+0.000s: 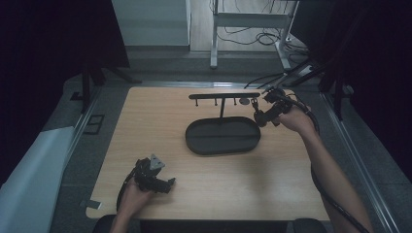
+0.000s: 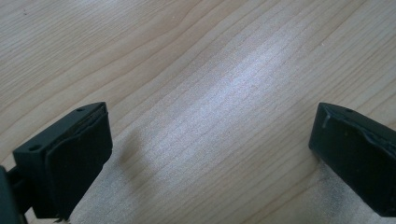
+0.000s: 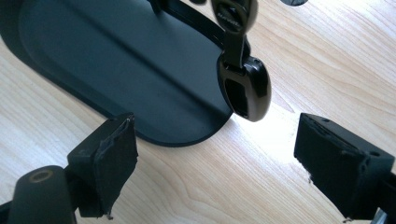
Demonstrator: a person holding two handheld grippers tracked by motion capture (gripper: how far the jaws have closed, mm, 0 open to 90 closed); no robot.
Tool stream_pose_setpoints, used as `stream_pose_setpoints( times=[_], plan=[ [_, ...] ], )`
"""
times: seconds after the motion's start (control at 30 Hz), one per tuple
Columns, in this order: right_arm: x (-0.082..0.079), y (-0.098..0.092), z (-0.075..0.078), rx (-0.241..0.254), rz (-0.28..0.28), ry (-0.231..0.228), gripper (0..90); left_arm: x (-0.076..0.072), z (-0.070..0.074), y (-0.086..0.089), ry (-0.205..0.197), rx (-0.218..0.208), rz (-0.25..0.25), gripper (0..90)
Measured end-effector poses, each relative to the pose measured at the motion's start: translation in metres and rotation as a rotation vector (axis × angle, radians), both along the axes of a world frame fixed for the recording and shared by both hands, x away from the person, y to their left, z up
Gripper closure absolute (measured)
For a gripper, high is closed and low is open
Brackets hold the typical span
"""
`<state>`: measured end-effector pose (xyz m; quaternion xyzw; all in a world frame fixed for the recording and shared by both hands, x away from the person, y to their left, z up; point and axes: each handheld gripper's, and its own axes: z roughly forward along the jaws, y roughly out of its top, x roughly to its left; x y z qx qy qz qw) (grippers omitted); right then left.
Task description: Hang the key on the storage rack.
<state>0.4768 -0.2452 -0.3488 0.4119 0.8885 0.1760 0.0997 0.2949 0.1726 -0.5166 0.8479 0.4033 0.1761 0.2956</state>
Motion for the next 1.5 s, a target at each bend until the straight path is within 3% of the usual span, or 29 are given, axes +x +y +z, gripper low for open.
stream_pose_setpoints(
  times=[0.43, 0.9, 1.5],
  plan=[
    [-0.029, -0.02, 0.004, 0.037, 0.03, -0.083, 12.6, 0.0, 0.002, 0.002, -0.007, -0.047, 0.005, 0.0],
    [-0.058, -0.037, 0.004, 0.066, 0.052, -0.125, 12.8, 0.0, 0.004, 0.005, -0.014, -0.07, 0.015, 0.0],
    [-0.105, -0.072, -0.019, 0.132, 0.026, -0.182, 13.0, -0.001, 0.004, 0.005, -0.016, -0.071, 0.014, 0.0]
  ],
)
